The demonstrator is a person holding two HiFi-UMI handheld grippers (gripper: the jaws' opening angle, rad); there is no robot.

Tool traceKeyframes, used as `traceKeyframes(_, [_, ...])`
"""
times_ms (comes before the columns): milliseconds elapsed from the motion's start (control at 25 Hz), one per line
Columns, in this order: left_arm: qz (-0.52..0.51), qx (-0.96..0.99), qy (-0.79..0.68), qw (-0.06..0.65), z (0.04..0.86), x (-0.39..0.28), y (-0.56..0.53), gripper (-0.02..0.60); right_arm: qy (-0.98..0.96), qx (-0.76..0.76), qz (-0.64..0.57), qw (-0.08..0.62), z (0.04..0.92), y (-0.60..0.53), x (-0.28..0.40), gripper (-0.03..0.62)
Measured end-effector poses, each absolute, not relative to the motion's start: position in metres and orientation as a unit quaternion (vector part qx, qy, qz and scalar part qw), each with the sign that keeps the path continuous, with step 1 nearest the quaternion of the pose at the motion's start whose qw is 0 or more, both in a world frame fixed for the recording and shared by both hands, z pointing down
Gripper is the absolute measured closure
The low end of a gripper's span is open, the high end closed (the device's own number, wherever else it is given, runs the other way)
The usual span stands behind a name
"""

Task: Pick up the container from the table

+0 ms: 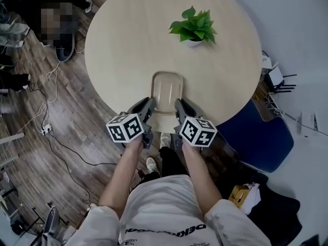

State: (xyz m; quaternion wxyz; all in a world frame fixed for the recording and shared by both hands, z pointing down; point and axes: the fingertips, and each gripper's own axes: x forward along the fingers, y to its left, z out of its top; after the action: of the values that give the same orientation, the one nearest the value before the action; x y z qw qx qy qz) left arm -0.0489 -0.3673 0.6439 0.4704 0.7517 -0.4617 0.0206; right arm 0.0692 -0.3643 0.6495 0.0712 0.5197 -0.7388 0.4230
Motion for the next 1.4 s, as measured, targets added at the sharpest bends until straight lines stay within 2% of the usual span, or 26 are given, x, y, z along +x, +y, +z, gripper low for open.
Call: traceKeyframes(1400, [-0.041,0.825,-0.467,0.316,0.436,-0.081,-0.171,0.505,-0.813,0.535,0.226,0.042,0.432,-0.179,0.037,0.519])
